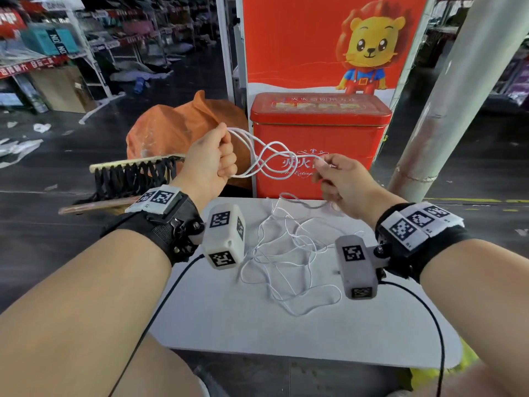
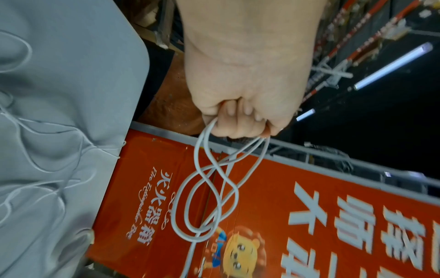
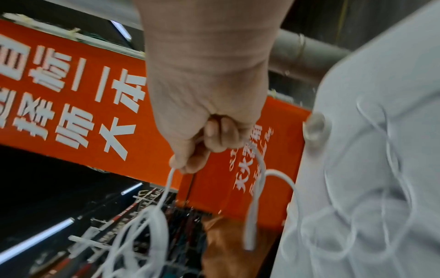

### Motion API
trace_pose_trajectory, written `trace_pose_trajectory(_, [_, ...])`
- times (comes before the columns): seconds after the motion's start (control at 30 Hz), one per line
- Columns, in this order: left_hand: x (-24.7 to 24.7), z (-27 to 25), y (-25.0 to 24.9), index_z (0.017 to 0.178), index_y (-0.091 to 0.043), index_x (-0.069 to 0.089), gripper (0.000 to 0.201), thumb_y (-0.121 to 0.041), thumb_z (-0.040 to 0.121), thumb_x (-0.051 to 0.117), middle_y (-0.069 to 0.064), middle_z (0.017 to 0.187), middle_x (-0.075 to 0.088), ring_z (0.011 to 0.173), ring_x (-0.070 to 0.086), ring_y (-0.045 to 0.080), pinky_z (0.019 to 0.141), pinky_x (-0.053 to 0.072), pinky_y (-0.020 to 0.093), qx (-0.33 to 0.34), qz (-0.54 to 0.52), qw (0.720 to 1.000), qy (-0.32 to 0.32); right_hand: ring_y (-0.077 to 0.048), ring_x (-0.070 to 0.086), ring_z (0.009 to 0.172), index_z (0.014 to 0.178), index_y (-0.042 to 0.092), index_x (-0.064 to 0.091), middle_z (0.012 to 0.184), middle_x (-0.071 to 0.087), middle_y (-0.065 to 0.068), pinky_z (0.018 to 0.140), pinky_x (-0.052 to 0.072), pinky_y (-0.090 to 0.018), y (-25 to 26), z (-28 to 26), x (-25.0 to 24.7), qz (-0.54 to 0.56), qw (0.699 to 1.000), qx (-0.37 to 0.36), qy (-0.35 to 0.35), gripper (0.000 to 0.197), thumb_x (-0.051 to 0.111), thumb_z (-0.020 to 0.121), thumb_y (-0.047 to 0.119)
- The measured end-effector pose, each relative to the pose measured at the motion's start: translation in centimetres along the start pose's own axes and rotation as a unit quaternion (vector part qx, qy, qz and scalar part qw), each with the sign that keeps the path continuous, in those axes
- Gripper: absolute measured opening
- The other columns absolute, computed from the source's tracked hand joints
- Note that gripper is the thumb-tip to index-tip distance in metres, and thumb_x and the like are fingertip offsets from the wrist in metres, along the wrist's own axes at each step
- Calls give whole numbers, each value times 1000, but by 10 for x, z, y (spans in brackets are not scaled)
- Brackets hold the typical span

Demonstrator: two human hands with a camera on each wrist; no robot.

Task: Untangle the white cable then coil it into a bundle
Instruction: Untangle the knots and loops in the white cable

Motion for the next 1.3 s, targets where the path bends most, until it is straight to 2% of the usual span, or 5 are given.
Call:
trace_pose_trajectory(0.3, [-28,9,2,67,-17,40,36,-28,102,38,-9,40,28,31,20,5,31,18,18,-20,-72,994,-76,-16,50,62,92,11,71,72,61,-5,56,38,-24,1,8,-37,-402,912,-77,-19,19,59,92,25])
trace_pose_trajectory(0.47, [-12,6,5,67,-16,40,36,-23,102,35,-8,40,29,30,21,5,32,16,18,-23,-49,995,-88,-26,47,119,126,43,55,126,52,-1,98,37,-38,3,-3,7,-706,695,-96,100,49,36,96,10])
trace_pose_trajectory(0.6, [5,1,14,66,-15,38,35,-17,101,31,-9,34,29,26,22,4,30,16,16,-45,-3,996,-71,-23,39,121,125,43,55,126,48,2,101,29,-36,22,-18,43,-784,575,-191,133,54,38,91,4])
trace_pose_trajectory(1.0, [39,-16,42,74,-11,43,32,-20,103,34,-7,41,34,29,25,3,30,19,14,-145,144,978,44,-9,59,77,90,14,66,85,68,3,76,49,-28,29,-32,79,-591,715,-269,259,18,61,83,-1])
trace_pose_trajectory(1.3, [37,-18,35,77,-11,42,29,-20,103,34,-4,50,37,31,23,3,30,19,13,-169,95,980,45,-18,59,86,84,17,64,84,61,9,71,42,-25,21,-28,52,-715,639,-183,216,21,55,79,-1])
Point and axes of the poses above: each hand's wrist, its own z-axis towards the middle knuckle, its own x-axis out of the palm, y = z × x, the point moved 8 cm from there along z, towards the middle knuckle
